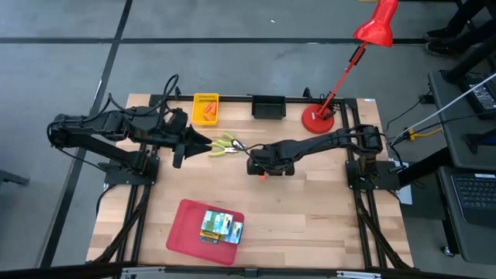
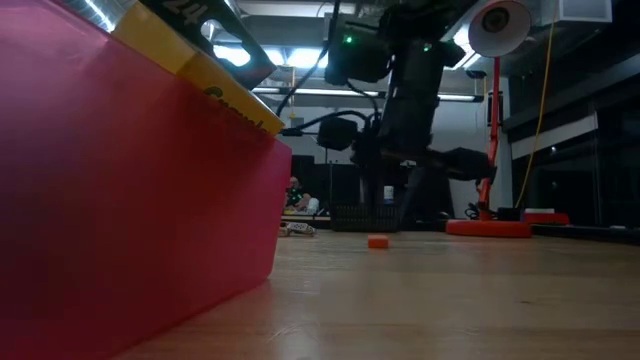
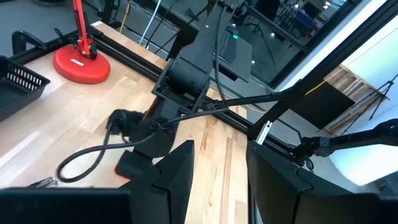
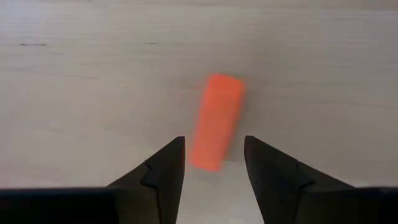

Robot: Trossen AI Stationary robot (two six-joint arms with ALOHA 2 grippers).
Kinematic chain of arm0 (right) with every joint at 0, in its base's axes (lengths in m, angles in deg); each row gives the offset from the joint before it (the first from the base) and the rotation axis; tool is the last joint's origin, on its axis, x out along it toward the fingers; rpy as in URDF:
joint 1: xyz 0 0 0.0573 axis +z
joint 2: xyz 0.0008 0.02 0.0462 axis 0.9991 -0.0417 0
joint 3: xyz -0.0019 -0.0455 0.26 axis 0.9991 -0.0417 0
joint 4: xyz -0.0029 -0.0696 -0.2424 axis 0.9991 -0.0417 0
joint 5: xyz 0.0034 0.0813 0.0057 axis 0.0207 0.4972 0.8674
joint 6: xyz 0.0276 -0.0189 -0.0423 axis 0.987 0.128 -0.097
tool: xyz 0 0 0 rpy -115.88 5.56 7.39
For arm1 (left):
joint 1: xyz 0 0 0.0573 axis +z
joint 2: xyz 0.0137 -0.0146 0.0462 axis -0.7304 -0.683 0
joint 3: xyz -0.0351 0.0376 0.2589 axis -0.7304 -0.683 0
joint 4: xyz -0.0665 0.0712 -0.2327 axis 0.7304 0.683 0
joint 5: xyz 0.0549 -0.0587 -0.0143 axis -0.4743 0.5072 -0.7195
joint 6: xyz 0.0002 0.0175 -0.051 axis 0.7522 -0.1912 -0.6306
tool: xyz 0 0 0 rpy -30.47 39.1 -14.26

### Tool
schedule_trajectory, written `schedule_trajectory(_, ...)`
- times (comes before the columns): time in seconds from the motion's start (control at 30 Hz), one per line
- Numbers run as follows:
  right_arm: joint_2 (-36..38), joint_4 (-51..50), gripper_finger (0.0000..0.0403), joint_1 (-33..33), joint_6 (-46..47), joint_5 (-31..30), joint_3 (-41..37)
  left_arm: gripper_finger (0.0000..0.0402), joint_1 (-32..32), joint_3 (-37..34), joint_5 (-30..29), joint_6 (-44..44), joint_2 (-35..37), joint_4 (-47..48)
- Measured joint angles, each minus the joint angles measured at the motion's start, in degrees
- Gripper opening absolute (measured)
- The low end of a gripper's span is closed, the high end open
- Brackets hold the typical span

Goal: Pick & Place School Supplies
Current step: Put the orange eraser into the yellow bin

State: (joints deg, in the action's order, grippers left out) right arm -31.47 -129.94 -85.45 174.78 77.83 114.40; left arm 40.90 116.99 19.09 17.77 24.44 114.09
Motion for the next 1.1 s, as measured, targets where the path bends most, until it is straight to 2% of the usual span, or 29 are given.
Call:
schedule_trajectory(0.27, -3.69, 2.34, 0.0168, -0.16, -0.14, 5.39, 0.41, 0.0143, 0.00, -0.02, 0.28, 0.62, 0.02, -0.44)
schedule_trajectory(0.57, -5.71, -0.48, 0.0164, -0.18, 1.52, 5.80, 2.06, 0.0143, 0.00, -0.02, 0.39, 0.53, 0.02, -0.56)
schedule_trajectory(0.67, -5.78, -1.37, 0.0147, -0.28, 1.53, 5.85, 2.08, 0.0143, 0.00, -0.02, 0.39, 0.52, 0.02, -0.82)
schedule_trajectory(0.93, -5.74, -1.85, 0.0069, -0.27, 1.39, 4.45, 2.04, 0.0143, 0.00, -0.02, 0.39, 0.13, 0.02, -1.29)
schedule_trajectory(1.1, -5.57, -2.26, 0.0072, -0.46, 0.57, 2.66, 2.49, 0.0143, 0.00, -0.02, 0.39, -0.04, 0.02, -1.24)
